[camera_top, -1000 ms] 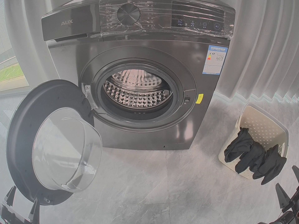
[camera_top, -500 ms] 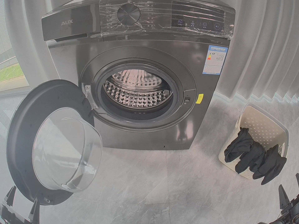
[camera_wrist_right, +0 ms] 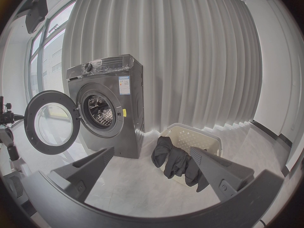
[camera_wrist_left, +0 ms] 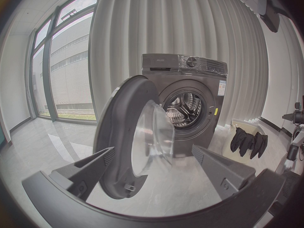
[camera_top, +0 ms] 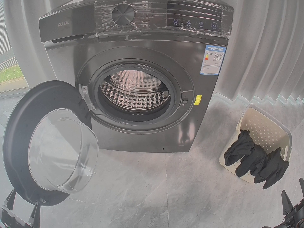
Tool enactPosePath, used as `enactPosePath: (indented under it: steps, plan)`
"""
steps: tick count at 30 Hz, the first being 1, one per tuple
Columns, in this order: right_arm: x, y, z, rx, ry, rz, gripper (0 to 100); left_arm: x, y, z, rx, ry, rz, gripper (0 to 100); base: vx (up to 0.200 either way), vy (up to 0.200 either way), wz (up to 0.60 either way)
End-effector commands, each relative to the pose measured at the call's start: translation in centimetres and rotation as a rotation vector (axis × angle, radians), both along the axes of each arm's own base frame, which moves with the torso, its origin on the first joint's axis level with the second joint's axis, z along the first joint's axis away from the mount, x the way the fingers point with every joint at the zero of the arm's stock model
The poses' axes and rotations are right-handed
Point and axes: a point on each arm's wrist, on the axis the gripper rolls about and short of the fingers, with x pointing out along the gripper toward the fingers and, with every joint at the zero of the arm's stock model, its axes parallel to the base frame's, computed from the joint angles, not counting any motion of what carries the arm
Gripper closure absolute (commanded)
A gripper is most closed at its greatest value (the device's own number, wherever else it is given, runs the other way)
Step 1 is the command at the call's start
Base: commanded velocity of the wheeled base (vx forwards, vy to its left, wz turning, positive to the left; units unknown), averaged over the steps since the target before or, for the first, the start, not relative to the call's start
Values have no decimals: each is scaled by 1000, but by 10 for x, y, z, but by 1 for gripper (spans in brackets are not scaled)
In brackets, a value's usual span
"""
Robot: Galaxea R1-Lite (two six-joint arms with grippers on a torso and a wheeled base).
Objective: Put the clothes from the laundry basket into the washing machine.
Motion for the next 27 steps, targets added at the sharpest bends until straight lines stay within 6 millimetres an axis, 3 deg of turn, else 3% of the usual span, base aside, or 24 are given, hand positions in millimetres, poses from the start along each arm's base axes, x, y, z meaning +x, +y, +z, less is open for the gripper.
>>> enactPosePath:
  steps: [1,8,25,27]
  plan:
    - [1,0,-5,3,7,3,0,0,0,-5,-1,0,0,0,0,0,-600]
    - [1,0,-5,6,7,3,0,0,0,-5,-1,1,-1,0,0,0,-600]
    - [1,0,-5,3,7,0,0,0,0,-5,-1,1,0,0,0,0,0]
    - [1,0,-5,3,7,0,0,0,0,-5,-1,0,0,0,0,-200,0]
